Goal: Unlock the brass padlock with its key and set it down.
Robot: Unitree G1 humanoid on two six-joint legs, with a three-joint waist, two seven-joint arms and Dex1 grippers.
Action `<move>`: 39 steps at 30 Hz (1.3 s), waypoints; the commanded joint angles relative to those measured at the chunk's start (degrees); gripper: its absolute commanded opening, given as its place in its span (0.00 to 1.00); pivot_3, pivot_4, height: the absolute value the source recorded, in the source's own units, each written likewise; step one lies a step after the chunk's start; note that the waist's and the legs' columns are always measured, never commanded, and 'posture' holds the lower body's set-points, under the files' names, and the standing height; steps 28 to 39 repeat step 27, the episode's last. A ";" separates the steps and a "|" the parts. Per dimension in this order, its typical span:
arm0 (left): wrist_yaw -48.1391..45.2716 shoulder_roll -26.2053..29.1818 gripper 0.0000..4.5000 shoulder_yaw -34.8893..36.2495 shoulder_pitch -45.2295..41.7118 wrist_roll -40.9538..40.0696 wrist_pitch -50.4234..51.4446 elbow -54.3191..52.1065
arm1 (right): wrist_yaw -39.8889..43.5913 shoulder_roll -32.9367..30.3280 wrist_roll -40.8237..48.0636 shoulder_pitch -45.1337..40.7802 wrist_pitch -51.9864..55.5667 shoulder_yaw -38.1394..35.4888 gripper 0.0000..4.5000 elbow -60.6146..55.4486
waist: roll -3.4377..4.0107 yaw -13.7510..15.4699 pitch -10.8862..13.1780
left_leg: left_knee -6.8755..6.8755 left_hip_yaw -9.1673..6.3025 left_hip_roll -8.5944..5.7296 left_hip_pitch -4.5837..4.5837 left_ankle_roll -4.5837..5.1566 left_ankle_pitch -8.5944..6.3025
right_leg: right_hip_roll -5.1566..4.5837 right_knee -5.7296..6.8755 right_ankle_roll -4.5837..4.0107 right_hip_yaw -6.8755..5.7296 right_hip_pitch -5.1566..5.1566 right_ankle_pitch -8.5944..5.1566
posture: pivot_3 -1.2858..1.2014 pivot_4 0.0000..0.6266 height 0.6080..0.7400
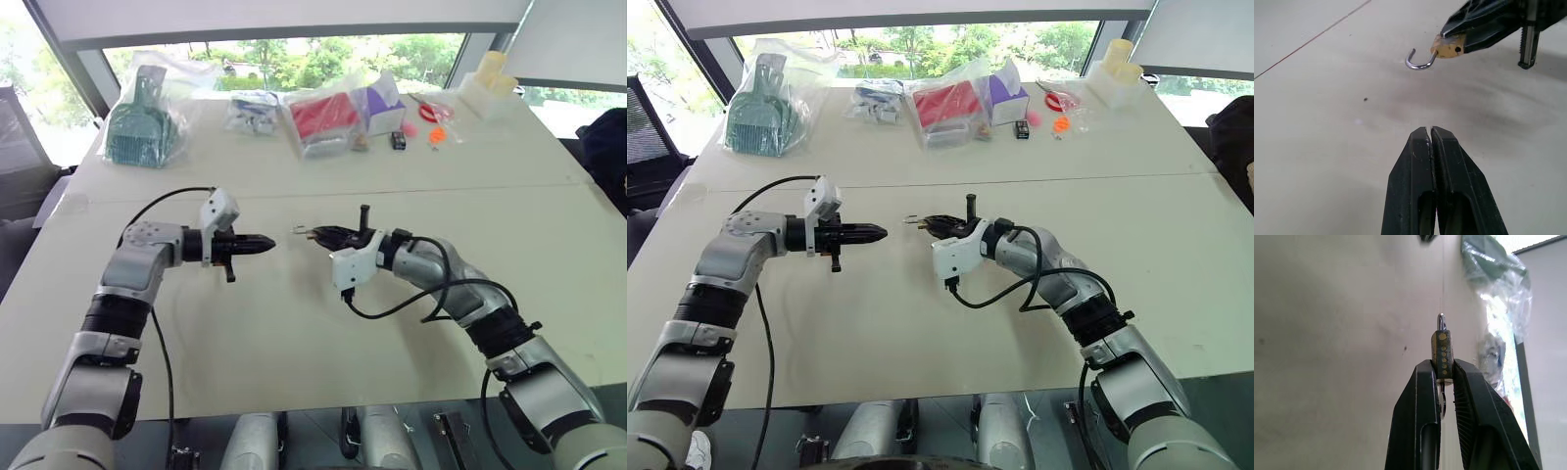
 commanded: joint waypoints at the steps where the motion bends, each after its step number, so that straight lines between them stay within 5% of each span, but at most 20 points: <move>1: 1.90 1.00 0.02 3.03 2.95 -2.83 2.59 -7.20 | -3.21 0.51 -1.73 -1.84 -1.58 0.29 0.00 3.52 | 0.00 -0.02 0.00 | 0.00 -0.01 0.00 0.00 0.00 0.00 | 0.00 0.00 0.00 0.00 0.00 0.00 | 0.52 0.24 1.00; 5: 3.94 2.38 0.02 2.30 7.97 -0.90 1.38 -13.16 | -3.19 1.05 -1.67 -2.41 -3.18 1.16 0.00 6.58 | 0.00 -0.10 0.00 | 0.00 -0.07 0.01 0.03 0.00 0.00 | -0.01 0.04 0.00 0.08 -0.02 0.00 | 0.52 0.24 1.00; 14: 5.28 4.54 0.00 1.82 12.07 -0.93 1.92 -19.56 | 7.27 -4.48 4.36 2.10 -2.86 0.23 0.99 -2.96 | 0.00 0.08 0.00 | 0.00 -0.05 0.01 0.10 -0.02 0.01 | -0.01 0.22 -0.01 0.20 -0.08 -0.01 | 0.52 0.24 1.00; 17: 4.87 5.36 0.00 2.29 12.34 -1.89 2.44 -20.22 | 14.25 -7.53 12.10 6.01 3.54 -3.12 1.00 -10.60 | 0.00 0.46 0.00 | 0.00 -0.05 0.01 0.10 -0.01 0.00 | -0.01 0.22 -0.01 0.20 -0.07 -0.01 | 0.52 0.24 1.00; 22: 5.29 5.89 0.00 2.61 12.40 -2.65 2.51 -21.29 | 26.25 -7.90 34.07 12.30 35.08 -12.16 1.00 -24.80 | 0.00 0.48 0.00 | 0.01 -0.05 0.07 0.13 -0.01 0.00 | -0.03 0.24 -0.02 0.20 -0.05 0.00 | 0.52 0.24 1.00; 27: 5.71 6.43 0.00 2.60 12.61 -2.68 2.37 -21.80 | 28.70 -8.69 46.65 15.08 58.93 -17.98 1.00 -34.13 | 0.00 0.51 0.00 | 0.01 -0.06 0.12 0.16 0.00 0.00 | -0.03 0.29 -0.03 0.19 -0.05 -0.01 | 0.52 0.24 1.00; 39: 5.71 6.43 0.00 2.60 12.61 -2.68 2.37 -21.80 | 28.70 -8.69 46.65 15.08 58.93 -17.98 1.00 -34.13 | 0.00 0.51 0.00 | 0.01 -0.06 0.12 0.16 0.00 0.00 | -0.03 0.29 -0.03 0.19 -0.05 -0.01 | 0.52 0.24 1.00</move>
